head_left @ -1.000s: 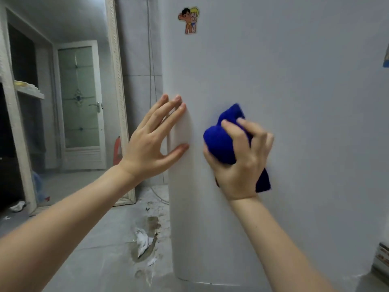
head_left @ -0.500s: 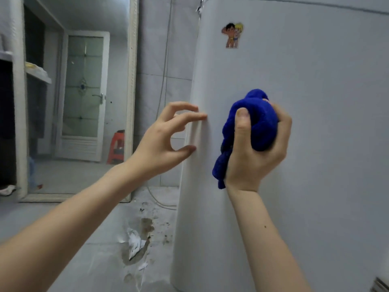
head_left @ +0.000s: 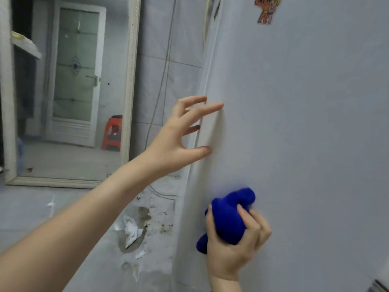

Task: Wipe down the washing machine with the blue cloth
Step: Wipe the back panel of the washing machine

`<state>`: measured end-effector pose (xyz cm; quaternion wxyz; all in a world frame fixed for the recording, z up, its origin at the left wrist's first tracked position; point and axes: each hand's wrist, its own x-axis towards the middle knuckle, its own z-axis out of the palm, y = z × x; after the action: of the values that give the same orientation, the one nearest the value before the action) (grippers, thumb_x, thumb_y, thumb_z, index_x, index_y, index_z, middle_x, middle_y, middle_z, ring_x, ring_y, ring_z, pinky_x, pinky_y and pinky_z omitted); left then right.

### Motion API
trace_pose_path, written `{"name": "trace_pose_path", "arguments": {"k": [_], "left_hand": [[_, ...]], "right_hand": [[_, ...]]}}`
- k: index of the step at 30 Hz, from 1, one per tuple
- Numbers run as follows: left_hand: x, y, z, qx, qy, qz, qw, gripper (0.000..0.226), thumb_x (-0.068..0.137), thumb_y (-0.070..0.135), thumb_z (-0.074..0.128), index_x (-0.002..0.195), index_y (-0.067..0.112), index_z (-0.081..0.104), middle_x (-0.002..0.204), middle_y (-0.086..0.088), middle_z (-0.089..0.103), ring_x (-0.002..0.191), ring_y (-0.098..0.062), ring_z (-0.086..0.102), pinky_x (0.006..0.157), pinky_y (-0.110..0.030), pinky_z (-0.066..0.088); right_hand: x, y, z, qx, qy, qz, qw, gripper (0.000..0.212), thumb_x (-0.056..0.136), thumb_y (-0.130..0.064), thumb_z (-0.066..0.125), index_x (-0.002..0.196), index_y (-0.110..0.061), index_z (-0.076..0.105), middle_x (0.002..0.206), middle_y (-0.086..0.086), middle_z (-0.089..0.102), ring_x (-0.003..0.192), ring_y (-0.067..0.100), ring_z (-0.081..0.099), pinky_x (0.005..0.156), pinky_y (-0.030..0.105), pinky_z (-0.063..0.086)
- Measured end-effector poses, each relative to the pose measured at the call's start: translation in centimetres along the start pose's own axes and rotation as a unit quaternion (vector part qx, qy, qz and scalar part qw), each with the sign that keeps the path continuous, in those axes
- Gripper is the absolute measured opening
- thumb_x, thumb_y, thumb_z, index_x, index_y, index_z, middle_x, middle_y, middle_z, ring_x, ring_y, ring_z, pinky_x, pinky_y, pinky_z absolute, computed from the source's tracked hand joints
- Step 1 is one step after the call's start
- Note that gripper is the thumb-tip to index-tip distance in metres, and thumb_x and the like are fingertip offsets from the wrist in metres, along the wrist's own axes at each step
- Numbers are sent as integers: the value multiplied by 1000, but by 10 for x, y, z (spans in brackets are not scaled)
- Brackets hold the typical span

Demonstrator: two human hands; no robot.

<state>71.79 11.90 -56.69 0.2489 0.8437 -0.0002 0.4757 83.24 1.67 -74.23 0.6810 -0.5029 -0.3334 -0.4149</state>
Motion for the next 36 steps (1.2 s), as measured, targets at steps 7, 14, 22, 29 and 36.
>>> {"name": "trace_pose_path", "arguments": {"k": [7, 14, 22, 29, 36], "left_hand": [[-10, -8, 5, -12, -49, -57, 997, 86, 88, 18, 75, 145, 59, 26, 143, 42, 30, 133, 13, 34, 99, -8, 41], [-8, -7, 2, 11, -46, -39, 998, 84, 87, 18, 76, 149, 46, 27, 142, 42, 28, 132, 7, 37, 98, -15, 48], [-22, -14, 17, -1, -21, -56, 998, 89, 87, 22, 75, 154, 40, 20, 152, 26, 25, 138, 5, 31, 103, -20, 47], [-59, -34, 26, -49, -39, -127, 990, 100, 74, 31, 85, 148, 55, 21, 137, 3, 42, 117, -15, 56, 91, -29, 56], [-88, -52, 24, -54, -98, -216, 970, 97, 77, 23, 86, 151, 45, 28, 116, -2, 61, 103, -11, 68, 93, -35, 58]], "right_hand": [[-3, -16, -8, -26, 8, 56, 998, 51, 61, -17, 89, 103, -4, 63, 108, 15, 53, 103, 21, 53, 97, 25, 44], [54, -28, 27, 34, 31, 9, 999, 52, 65, -12, 90, 108, 1, 63, 108, 23, 51, 106, 29, 53, 97, 32, 45], [-149, 23, -71, -83, -149, 181, 969, 76, 48, 0, 97, 107, -23, 57, 115, -1, 44, 104, 14, 50, 84, 52, 56], [-77, -14, -39, 1, -57, 157, 986, 53, 60, -10, 91, 105, -13, 63, 108, 4, 49, 98, 19, 55, 93, 18, 45], [-62, -17, -4, 9, -57, 86, 995, 59, 61, -14, 90, 110, -9, 58, 114, 18, 46, 108, 17, 49, 96, 14, 40]]}}
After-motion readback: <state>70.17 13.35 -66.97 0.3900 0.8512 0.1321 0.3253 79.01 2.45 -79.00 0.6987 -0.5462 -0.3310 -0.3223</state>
